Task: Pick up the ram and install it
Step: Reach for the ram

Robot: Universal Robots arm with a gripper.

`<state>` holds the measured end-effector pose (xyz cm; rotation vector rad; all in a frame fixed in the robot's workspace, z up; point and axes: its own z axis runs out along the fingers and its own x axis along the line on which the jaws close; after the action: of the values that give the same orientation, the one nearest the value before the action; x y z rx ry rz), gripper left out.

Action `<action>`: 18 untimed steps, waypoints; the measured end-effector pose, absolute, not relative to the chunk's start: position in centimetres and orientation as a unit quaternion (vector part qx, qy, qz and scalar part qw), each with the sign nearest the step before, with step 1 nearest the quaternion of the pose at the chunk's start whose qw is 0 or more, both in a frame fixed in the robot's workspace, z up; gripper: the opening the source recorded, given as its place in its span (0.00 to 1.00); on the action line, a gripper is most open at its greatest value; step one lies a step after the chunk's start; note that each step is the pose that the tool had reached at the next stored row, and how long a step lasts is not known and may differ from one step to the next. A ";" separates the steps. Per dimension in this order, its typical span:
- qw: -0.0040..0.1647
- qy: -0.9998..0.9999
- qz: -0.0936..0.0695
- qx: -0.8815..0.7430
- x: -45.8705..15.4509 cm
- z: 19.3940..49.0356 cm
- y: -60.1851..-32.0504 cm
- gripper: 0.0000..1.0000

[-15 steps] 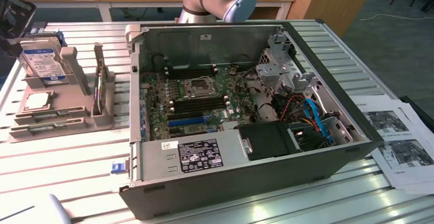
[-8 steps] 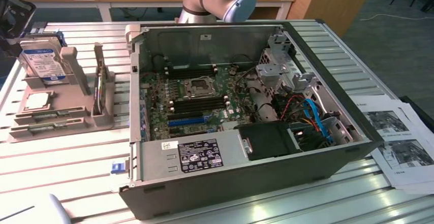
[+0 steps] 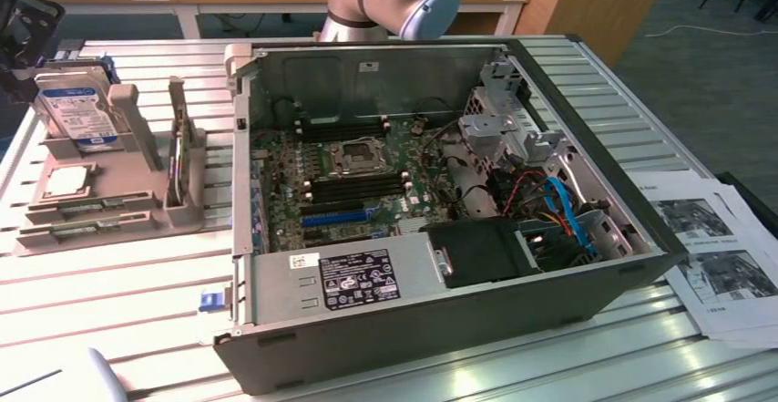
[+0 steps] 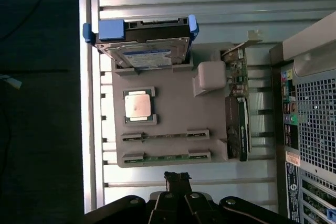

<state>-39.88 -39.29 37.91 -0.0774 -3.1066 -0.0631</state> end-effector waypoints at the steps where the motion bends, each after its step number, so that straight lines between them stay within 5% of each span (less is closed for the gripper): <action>1: 0.017 -0.999 -0.020 -0.019 -39.9 37.9 -39.3 0.10; 18: 0.018 -0.999 -0.019 0.028 -39.9 37.7 -38.6 0.10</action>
<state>-39.89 -38.61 37.72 0.0874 -3.1041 -0.0601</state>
